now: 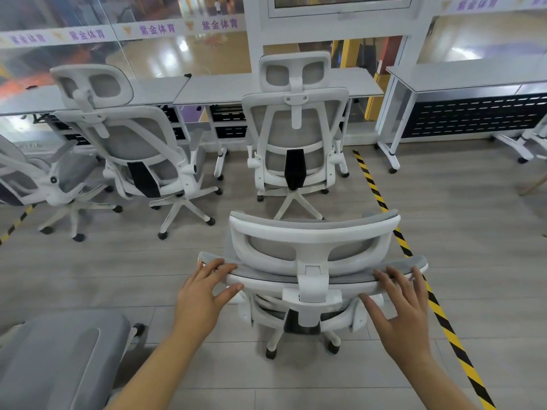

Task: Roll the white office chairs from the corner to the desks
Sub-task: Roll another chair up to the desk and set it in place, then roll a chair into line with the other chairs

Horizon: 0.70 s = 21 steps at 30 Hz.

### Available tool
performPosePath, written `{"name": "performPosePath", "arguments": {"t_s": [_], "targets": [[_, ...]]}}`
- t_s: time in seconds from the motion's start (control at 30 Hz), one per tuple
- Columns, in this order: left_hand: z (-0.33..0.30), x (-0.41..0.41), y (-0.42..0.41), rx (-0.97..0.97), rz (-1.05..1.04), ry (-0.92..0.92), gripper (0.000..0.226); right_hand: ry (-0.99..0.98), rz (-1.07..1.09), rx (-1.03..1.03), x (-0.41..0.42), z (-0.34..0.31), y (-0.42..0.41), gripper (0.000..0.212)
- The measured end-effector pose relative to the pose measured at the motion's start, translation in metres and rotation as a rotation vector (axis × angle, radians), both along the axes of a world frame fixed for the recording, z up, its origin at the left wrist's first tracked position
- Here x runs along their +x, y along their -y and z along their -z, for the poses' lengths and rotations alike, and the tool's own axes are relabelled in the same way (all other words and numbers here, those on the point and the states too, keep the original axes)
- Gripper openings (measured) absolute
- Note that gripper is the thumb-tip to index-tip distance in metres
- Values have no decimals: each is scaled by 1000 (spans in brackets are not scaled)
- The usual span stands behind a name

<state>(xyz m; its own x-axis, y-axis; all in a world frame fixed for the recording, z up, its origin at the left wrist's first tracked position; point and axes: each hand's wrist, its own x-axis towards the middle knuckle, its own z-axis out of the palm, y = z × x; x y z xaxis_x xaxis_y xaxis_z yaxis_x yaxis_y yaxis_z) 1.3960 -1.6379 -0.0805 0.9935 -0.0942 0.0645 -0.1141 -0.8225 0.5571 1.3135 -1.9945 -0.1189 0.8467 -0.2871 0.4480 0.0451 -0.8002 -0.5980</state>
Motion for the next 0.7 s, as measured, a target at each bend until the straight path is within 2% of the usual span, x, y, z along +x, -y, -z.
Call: {"name": "performPosePath", "arguments": {"t_s": [0.2,0.33,0.43,0.57,0.7], "targets": [[-6,-6,-7,70,104,-101,68,-122,41,-24,-8,-3,-3,59],[-28,-43,-23,-78,50,-135,80,-154,31,-11,-40,-23,-38,69],[-41,-105,-59,-277,-30,-135,87,-170,-70,28,-84,-28,-99,70],[-34,-227,-139,-463,-155,-87,84,-227,-252,128,-152,-25,-214,72],[-15,-346,-254,-481,-327,-142,80,-341,-473,123,-212,-25,-341,72]]}}
